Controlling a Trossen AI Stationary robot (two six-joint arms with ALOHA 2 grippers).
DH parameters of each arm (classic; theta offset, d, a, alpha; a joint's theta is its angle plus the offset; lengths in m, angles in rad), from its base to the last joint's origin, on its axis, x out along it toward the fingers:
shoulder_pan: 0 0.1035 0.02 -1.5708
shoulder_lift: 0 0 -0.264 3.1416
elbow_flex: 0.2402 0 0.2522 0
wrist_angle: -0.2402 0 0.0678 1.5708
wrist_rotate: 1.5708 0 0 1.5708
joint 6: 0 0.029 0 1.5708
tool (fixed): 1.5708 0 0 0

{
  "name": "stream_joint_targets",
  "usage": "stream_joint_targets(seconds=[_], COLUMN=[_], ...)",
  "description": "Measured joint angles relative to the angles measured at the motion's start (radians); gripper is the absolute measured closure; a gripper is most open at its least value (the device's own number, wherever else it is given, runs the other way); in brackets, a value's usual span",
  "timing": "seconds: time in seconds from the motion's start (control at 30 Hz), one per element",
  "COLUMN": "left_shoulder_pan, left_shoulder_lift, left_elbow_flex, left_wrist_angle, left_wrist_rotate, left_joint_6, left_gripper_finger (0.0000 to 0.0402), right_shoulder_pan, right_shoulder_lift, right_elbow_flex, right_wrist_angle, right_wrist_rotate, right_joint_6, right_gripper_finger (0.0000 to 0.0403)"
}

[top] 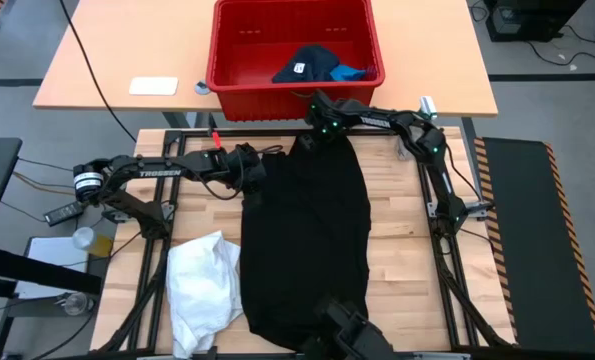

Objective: Fold Laundry from Bin
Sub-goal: Fold the black shirt

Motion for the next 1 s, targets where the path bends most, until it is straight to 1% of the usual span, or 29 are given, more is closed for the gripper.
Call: stream_joint_targets(seconds=[0.13,0.2,0.3,0.37,0.43,0.53,0.57,0.67,0.73,0.77,0.87,0.93,1.0], left_shoulder_pan=[0.000,0.000,0.000,0.000,0.000,0.000,0.000,0.000,0.000,0.000,-0.001,-0.001,-0.001], left_shoulder_lift=[0.000,0.000,0.000,0.000,0.000,0.000,0.000,0.000,0.000,0.000,0.000,0.000,0.000], left_elbow_flex=[0.000,0.000,0.000,0.000,0.000,0.000,0.000,0.000,0.000,0.000,0.000,0.000,0.000], left_wrist_angle=[0.000,0.001,0.001,0.003,0.009,0.016,0.020,0.025,0.024,0.024,0.021,0.022,0.026], left_wrist_rotate=[0.000,0.000,0.000,0.000,0.000,0.000,0.000,0.000,0.000,0.000,0.000,0.000,0.000], left_joint_6=[0.000,-0.004,-0.008,-0.008,-0.008,-0.008,-0.008,-0.017,-0.022,-0.025,-0.034,-0.033,-0.029], left_gripper_finger=[0.0260,0.0260,0.0260,0.0260,0.0260,0.0260,0.0260,0.0260,0.0260,0.0260,0.0260,0.0260,0.0260], right_shoulder_pan=[-0.010,-0.010,-0.010,-0.007,-0.001,0.012,0.015,0.024,0.029,0.036,0.062,0.078,0.094], right_shoulder_lift=[0.017,0.015,0.016,0.016,0.016,0.016,0.016,0.016,0.009,-0.005,-0.076,-0.111,-0.114], right_elbow_flex=[0.028,0.030,0.029,0.027,0.018,0.006,0.003,-0.013,-0.014,-0.016,-0.014,-0.010,-0.014], right_wrist_angle=[-0.032,-0.034,-0.047,-0.038,-0.018,-0.002,0.010,0.024,0.005,-0.014,0.018,0.048,0.050], right_wrist_rotate=[-0.044,-0.044,-0.018,0.017,0.039,0.090,0.090,0.074,0.089,0.113,0.202,0.213,0.208], right_joint_6=[0.012,0.015,0.008,0.005,-0.025,-0.058,-0.058,-0.047,-0.059,-0.067,-0.137,-0.192,-0.252], right_gripper_finger=[0.0191,0.0180,0.0161,0.0149,0.0137,0.0124,0.0123,0.0124,0.0130,0.0135,0.0148,0.0155,0.0159])
